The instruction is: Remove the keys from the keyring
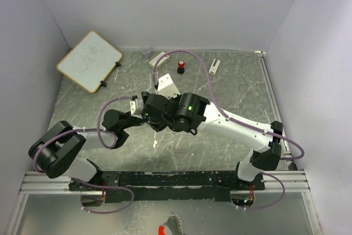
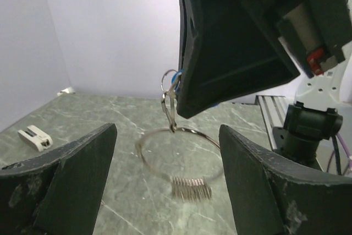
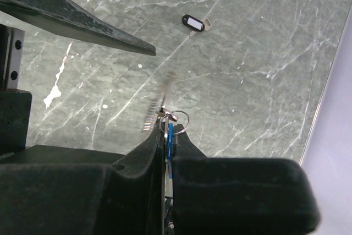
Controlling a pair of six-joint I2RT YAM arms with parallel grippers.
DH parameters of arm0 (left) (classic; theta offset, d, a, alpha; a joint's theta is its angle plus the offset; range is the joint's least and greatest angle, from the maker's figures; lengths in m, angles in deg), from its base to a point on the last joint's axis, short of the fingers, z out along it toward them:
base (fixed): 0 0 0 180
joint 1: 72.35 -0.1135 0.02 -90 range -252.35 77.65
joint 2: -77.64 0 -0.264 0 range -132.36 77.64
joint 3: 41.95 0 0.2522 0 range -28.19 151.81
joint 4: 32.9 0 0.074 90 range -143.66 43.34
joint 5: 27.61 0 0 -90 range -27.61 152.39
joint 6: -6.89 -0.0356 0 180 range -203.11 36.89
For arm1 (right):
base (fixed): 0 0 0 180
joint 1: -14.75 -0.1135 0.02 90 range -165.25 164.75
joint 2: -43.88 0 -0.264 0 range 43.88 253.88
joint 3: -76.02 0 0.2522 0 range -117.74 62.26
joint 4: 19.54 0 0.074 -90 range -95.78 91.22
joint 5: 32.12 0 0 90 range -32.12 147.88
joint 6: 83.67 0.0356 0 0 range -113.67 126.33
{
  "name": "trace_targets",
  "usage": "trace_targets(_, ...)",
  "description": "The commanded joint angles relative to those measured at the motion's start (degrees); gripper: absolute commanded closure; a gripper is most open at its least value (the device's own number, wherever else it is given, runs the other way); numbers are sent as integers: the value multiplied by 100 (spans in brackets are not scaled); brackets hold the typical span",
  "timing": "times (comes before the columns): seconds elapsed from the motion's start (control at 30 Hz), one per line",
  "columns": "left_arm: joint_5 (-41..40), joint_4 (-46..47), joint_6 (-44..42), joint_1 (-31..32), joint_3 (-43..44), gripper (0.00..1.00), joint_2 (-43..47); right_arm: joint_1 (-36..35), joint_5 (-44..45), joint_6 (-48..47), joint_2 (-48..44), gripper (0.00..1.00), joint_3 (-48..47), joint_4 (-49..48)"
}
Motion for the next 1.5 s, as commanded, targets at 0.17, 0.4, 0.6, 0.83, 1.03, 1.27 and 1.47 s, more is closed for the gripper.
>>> trace_targets(0.17, 673, 1183, 685, 15, 352, 30, -492, -35, -3, -139, -119, 100, -139, 86)
trace_targets(0.4, 862, 1264, 886, 18, 554, 33, -526, -181, 172, -226, -263, 100, -6, -47)
trace_targets(0.6, 850, 1448, 1044, 22, 648, 33, -605, -274, 222, -216, -411, 100, 128, -224)
trace_targets(0.83, 547, 1651, 1033, 92, 648, 37, -870, -345, 243, -198, -424, 100, 101, -249)
trace_targets(1.03, 346, 1645, 930, 193, 656, 37, -846, -365, 250, -120, -473, 100, 192, -247)
trace_targets(1.27, -175, 1650, 640, 251, 451, 38, -614, -375, 196, -92, -503, 100, 252, -289)
trace_targets(1.47, -549, 1646, 514, 314, 380, 44, -519, -382, 153, -128, -472, 100, 269, -345)
